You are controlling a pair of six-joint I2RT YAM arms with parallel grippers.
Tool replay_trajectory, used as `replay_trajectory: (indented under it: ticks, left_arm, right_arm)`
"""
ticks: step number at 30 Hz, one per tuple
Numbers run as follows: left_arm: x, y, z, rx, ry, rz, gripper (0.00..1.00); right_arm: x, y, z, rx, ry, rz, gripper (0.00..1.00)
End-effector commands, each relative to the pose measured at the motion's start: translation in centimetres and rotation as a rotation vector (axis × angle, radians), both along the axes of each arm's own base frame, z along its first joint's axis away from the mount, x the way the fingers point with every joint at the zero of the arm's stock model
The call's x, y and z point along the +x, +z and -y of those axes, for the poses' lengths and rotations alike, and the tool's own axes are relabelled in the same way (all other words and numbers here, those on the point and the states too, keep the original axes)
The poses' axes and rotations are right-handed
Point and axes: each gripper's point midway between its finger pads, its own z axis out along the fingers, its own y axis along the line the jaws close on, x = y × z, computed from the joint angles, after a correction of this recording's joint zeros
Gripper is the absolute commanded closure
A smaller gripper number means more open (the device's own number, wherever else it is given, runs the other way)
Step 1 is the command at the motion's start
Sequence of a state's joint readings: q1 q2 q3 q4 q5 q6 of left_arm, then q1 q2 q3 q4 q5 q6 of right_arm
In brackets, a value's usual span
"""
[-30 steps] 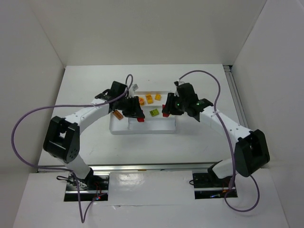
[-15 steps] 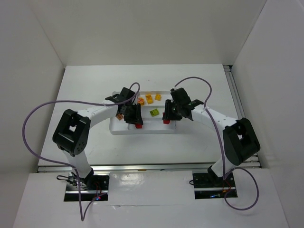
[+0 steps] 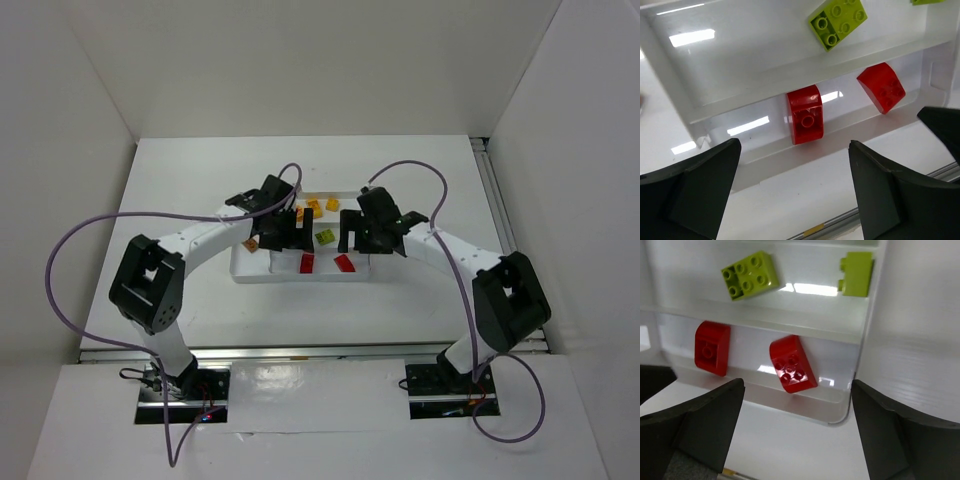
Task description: Sort the legos into containers by color
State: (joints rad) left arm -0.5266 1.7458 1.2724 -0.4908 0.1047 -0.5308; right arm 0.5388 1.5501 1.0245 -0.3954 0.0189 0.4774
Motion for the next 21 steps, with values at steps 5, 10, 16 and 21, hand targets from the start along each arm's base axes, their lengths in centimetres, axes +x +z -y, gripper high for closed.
replay_trajectory:
  ticks: [5,10,16,21]
  left_arm:
    - [0.9,12.5,-2.4,-0.026,0.092,0.292,0.0]
    - [0.4,18.5,-7.8,-0.002,0.233,0.482,0.0]
    - [-1.8,20.4,-15.2,0.147,0.427,0.658,0.0]
    - [-2.9,20.2,-18.0,0.225,0.519,0.662,0.0]
  right_arm:
    - [2.0,8.3,8.9,-0.185,-0.476,0.274,0.0]
    - [0.2,10.7,16.3,-0.398,-0.784,0.352,0.0]
    - [-2.0,11.7,20.1,-0.456,-0.96,0.37,0.0]
    - [-2.0,10.9,19.9,-0.447,-0.912,0.359,0.0]
